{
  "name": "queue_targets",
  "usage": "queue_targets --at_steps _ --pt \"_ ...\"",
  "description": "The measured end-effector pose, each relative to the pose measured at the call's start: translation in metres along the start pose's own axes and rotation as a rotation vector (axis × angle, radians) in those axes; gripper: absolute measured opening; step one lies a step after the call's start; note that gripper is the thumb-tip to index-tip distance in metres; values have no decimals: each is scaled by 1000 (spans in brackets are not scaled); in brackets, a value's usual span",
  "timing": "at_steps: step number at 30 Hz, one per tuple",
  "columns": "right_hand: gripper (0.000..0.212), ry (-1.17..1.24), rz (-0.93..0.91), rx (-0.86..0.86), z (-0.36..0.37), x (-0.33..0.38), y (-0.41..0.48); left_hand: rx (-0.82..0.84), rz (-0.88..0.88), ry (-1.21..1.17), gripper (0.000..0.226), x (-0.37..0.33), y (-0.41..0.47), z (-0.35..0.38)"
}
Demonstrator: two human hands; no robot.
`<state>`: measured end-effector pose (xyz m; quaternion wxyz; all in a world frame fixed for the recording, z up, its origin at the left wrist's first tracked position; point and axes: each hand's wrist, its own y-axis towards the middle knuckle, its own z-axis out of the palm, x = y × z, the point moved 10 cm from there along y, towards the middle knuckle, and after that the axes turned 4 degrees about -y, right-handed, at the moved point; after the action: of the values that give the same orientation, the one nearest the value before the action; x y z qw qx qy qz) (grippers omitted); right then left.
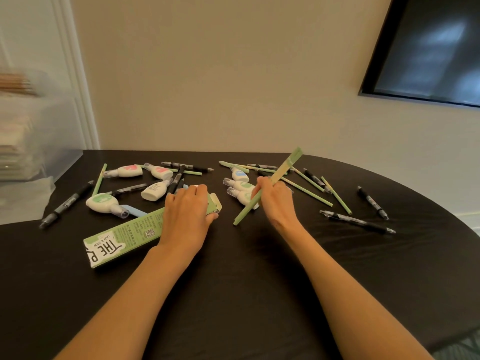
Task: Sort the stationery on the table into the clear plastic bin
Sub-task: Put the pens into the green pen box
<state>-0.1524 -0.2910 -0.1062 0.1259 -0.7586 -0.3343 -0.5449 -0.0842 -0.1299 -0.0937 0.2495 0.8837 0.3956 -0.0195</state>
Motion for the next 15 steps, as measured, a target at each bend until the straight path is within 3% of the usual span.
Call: queue_targets --at_steps 3,6,11,15 --pt "37 311 111 39 -5 -10 0 25 -3 -49 53 2 1 0" --pt "33 531 103 61 -8 -7 0 70 25 -98 55 -1 1 3" --pt "27 592 77 153 8 -1 -2 44 110 -204 61 -15 -1 -3" --pt "23 501 76 411 42 4 -16 13 165 -255 59 -29 -6 -10"
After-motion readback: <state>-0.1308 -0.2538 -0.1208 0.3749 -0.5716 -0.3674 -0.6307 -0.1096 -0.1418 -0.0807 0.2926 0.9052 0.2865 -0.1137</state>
